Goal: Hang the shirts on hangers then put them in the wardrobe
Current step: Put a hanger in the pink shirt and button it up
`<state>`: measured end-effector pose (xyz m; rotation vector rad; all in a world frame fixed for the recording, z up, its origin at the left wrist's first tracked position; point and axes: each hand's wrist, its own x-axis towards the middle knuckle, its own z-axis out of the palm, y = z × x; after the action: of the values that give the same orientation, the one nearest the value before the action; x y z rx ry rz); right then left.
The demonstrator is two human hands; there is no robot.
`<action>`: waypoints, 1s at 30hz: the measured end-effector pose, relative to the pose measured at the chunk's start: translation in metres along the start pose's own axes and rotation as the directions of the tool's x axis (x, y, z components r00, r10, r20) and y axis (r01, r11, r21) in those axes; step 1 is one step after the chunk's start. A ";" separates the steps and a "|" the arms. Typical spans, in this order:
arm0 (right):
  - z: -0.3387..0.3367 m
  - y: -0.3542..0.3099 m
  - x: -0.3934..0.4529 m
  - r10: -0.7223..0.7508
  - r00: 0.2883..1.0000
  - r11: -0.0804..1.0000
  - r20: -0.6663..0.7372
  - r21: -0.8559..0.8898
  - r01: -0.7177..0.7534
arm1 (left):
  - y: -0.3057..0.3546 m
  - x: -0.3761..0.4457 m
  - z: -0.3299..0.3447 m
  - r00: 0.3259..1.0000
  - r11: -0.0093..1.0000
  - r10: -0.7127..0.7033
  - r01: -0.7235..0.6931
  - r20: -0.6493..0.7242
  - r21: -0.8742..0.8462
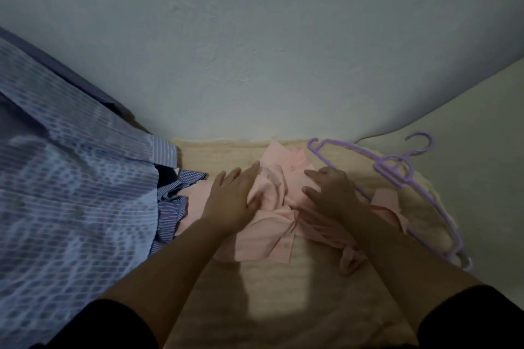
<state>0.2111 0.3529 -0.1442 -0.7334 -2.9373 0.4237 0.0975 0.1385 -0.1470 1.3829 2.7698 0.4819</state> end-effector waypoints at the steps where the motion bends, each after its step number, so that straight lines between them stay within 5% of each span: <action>1: 0.004 -0.002 0.007 -0.001 0.999 1.000 0.049 -0.001 0.001 | -0.009 0.001 0.002 0.999 0.999 -0.035 0.035 -0.012 -0.004; 6: 0.022 -0.010 0.024 0.078 0.972 0.993 0.221 0.065 -0.095 | -0.070 -0.005 0.003 0.917 0.918 -0.394 0.390 -0.064 -0.065; 11: 0.029 -0.013 0.031 0.082 0.986 0.997 0.145 -0.013 -0.081 | -0.060 0.015 -0.018 0.920 0.993 -0.116 0.107 -0.374 -0.043; 14: 0.032 -0.020 0.035 -0.046 0.999 0.999 0.020 0.006 0.046 | -0.030 0.036 -0.032 0.888 0.992 0.110 -0.124 -0.446 -0.002; 17: 0.034 -0.021 0.049 -0.063 0.998 0.997 0.014 0.035 0.062 | 0.002 0.063 -0.030 0.922 0.955 0.263 -0.291 -0.284 -0.062; 19: 0.031 -0.025 0.058 -0.122 0.992 0.992 -0.025 0.004 0.122 | 0.017 0.077 -0.020 0.980 0.967 0.189 -0.196 -0.053 -0.161; 22: 0.036 -0.020 0.077 -0.183 0.983 0.983 -0.026 -0.023 0.182 | 0.014 0.085 0.008 0.960 0.999 0.010 0.003 0.279 -0.049; 25: 0.041 -0.016 0.090 -0.195 0.980 0.977 0.049 -0.084 0.198 | -0.010 0.080 0.029 0.912 0.988 -0.150 0.156 0.382 0.014; 30: 0.046 -0.017 0.093 -0.034 0.980 0.976 0.194 -0.203 0.074 | -0.022 0.072 0.038 0.865 0.985 -0.171 0.166 0.471 0.054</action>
<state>0.1143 0.3709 -0.1822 -0.6655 -3.2102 0.1894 0.0418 0.1920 -0.1802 1.0633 2.4528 0.0970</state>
